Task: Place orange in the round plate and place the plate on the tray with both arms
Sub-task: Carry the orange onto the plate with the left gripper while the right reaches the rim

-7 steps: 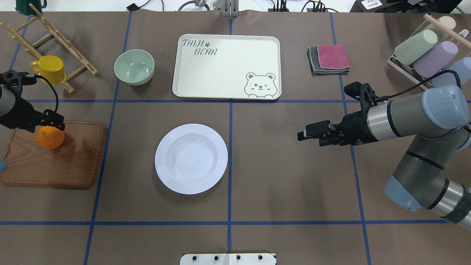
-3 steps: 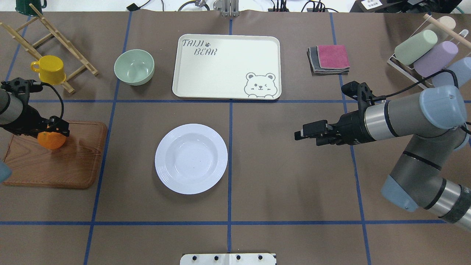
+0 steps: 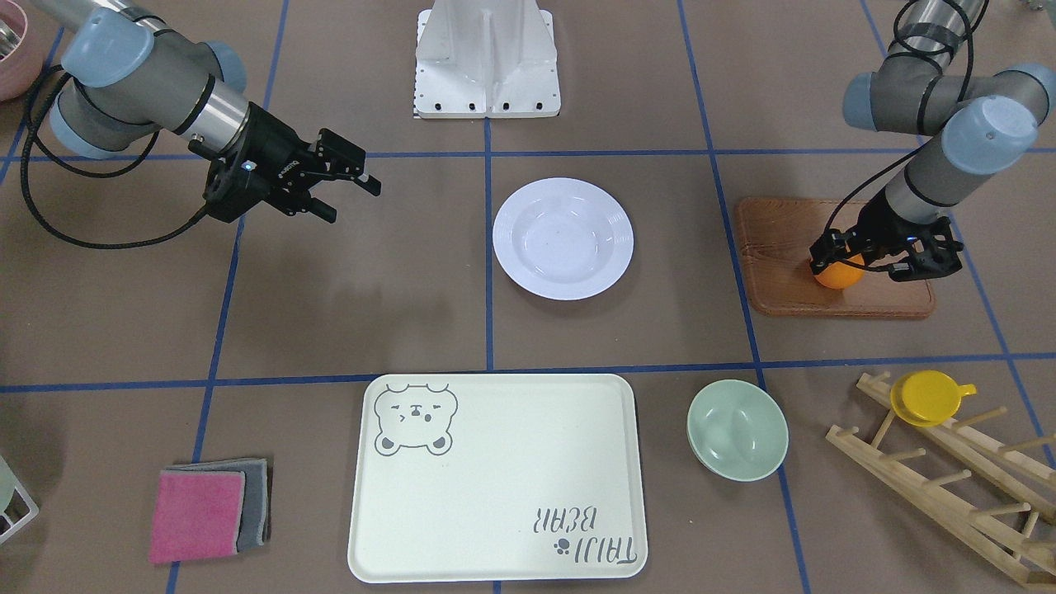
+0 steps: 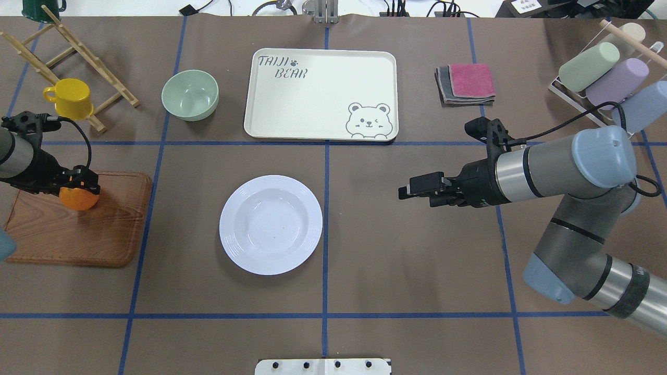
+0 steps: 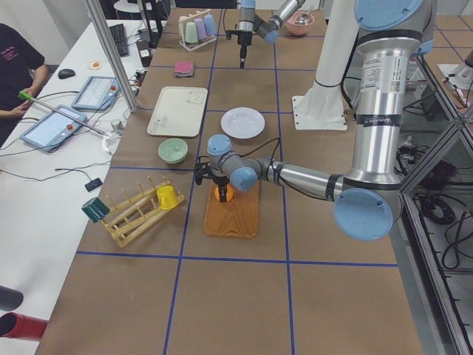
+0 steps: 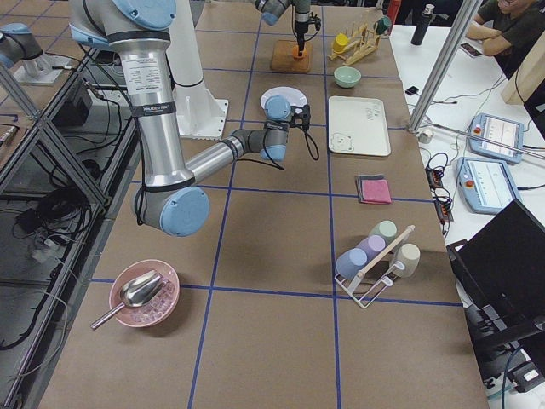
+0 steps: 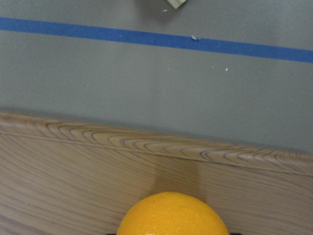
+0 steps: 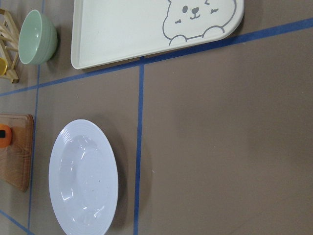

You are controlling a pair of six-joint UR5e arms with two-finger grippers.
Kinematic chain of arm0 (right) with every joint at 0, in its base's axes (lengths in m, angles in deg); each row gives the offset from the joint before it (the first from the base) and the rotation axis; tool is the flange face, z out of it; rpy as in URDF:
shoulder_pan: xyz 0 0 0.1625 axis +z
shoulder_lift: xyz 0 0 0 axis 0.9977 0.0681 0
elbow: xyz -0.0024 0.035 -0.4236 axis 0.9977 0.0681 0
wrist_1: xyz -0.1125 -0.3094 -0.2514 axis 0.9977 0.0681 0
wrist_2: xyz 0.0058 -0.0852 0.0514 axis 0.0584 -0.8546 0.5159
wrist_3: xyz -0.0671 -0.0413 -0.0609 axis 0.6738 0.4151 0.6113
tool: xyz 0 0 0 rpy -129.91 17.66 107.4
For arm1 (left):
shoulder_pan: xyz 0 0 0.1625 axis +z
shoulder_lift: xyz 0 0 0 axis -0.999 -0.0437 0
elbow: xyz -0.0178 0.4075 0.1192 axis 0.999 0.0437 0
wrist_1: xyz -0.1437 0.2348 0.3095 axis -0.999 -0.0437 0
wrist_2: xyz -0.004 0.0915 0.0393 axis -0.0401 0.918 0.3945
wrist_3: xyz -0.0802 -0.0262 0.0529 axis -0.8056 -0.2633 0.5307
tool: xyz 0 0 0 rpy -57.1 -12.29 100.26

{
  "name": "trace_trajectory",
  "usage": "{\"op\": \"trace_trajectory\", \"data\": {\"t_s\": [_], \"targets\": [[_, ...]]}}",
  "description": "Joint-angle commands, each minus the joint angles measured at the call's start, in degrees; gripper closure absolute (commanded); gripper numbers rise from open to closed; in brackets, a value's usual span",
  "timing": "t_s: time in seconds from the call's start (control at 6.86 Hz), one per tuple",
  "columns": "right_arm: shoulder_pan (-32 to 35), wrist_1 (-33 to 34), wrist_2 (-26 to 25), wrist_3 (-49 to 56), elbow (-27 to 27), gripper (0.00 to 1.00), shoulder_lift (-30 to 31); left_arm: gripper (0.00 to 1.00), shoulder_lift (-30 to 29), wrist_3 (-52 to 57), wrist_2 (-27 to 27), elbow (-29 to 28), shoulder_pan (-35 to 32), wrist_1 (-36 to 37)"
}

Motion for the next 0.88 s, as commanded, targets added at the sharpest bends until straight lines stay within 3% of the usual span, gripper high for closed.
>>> {"op": "trace_trajectory", "data": {"t_s": [0.0, 0.29, 0.58, 0.73], "targets": [[-1.6, 0.0, -0.9, 0.1, 0.4, 0.02, -1.9, 0.28, -0.8, -2.6, -0.5, 3.2, 0.0, 1.1], [-6.8, -0.2, -9.8, 0.2, 1.8, 0.06, -5.5, 0.28, -8.3, -12.5, -0.6, 5.6, 3.0, 6.2], [-9.9, -1.1, -14.9, -2.7, 5.4, 0.07, -9.7, 0.28, -19.4, -18.8, 0.2, 8.0, 7.0, 18.9], [-10.6, -7.3, -17.0, -4.4, 8.0, 0.07, -9.9, 0.28, -21.9, -20.0, 2.9, 9.5, 9.5, 22.5]]}}
